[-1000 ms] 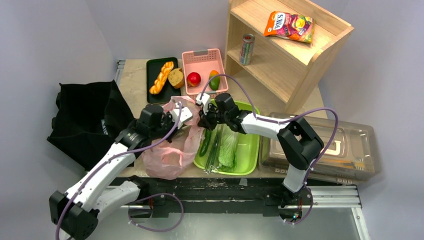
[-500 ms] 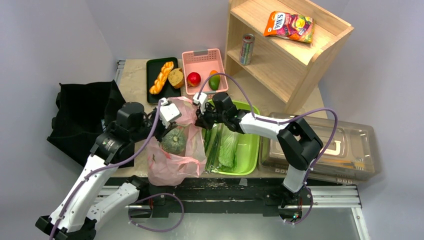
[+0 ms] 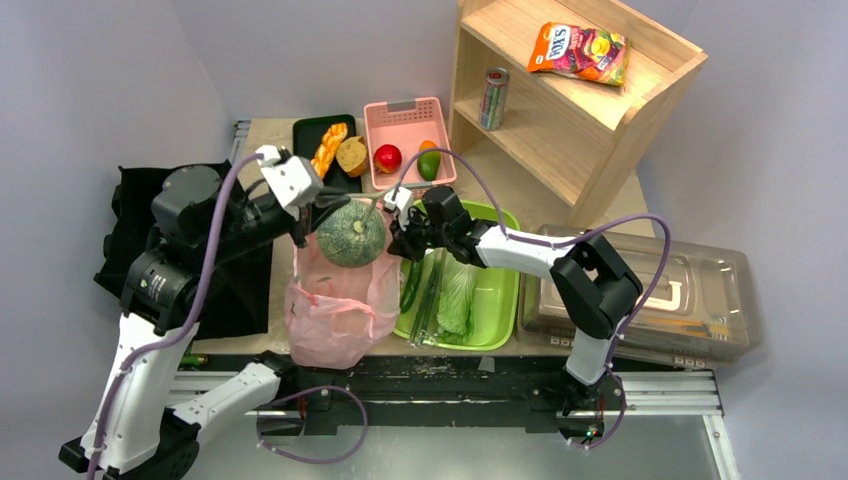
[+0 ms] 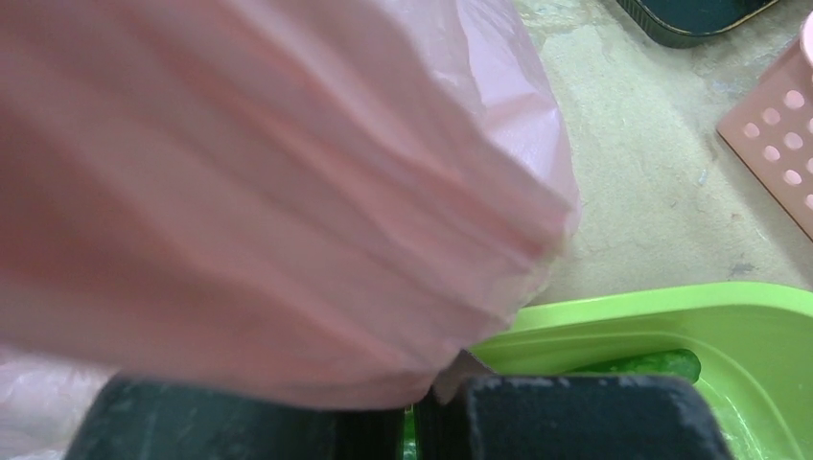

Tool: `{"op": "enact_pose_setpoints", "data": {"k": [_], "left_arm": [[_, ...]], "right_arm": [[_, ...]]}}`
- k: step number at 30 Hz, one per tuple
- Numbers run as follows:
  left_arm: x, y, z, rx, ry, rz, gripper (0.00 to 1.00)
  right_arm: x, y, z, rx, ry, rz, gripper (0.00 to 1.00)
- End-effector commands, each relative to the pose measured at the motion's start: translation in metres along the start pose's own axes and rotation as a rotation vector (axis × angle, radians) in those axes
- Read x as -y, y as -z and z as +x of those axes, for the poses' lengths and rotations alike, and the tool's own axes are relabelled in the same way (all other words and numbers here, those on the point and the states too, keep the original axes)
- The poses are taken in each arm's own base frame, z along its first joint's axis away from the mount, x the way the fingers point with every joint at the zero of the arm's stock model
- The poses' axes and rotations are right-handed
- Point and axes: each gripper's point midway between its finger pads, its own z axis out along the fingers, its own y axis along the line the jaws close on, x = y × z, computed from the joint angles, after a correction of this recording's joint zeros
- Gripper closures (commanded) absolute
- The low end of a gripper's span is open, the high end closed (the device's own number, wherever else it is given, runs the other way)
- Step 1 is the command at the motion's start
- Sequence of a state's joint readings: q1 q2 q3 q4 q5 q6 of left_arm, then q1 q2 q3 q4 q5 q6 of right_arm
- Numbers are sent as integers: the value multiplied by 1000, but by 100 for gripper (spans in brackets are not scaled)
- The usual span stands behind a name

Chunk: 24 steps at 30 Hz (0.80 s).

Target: Untie the knot of the grocery bags and take out the mixed food

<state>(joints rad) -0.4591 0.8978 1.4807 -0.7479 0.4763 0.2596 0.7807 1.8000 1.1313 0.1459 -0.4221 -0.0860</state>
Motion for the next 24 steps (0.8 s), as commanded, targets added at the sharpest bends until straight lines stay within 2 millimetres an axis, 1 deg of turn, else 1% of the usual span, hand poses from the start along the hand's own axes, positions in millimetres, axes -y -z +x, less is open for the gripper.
{"op": "enact_pose_setpoints", "data": {"k": [1,5,8,9,11,13,14,16,21,24], "left_arm": [[-20,-3,-63,164,31,-41,100],[-38,-7,-104,258,8,-83,100],[-65,-18,-129,304,1,-159,100],[-78,-30,-132,306,0,-182,100],[-103,-47,-137,310,-8,-252,100],[-127,-69,-133,291,-21,-304,100],[-140,-81,-128,279,-35,-332,100],[-164,-108,-109,247,-41,-368,100],[-223,-178,-44,151,-40,-415,100],[-259,-211,-21,140,-63,-461,100]], "right_arm": [[-6,-4,-15,37,21,-31,100],[-6,-4,-9,31,25,-34,100],[-6,-4,-4,31,32,-32,100],[-7,-5,-3,32,34,-36,100],[-8,-5,-2,32,44,-42,100],[-9,-5,-1,31,55,-46,100],[-9,-4,-1,35,60,-47,100],[-10,-3,-3,42,70,-50,100],[-12,1,-6,60,86,-53,100],[-12,1,-5,60,92,-51,100]]}}
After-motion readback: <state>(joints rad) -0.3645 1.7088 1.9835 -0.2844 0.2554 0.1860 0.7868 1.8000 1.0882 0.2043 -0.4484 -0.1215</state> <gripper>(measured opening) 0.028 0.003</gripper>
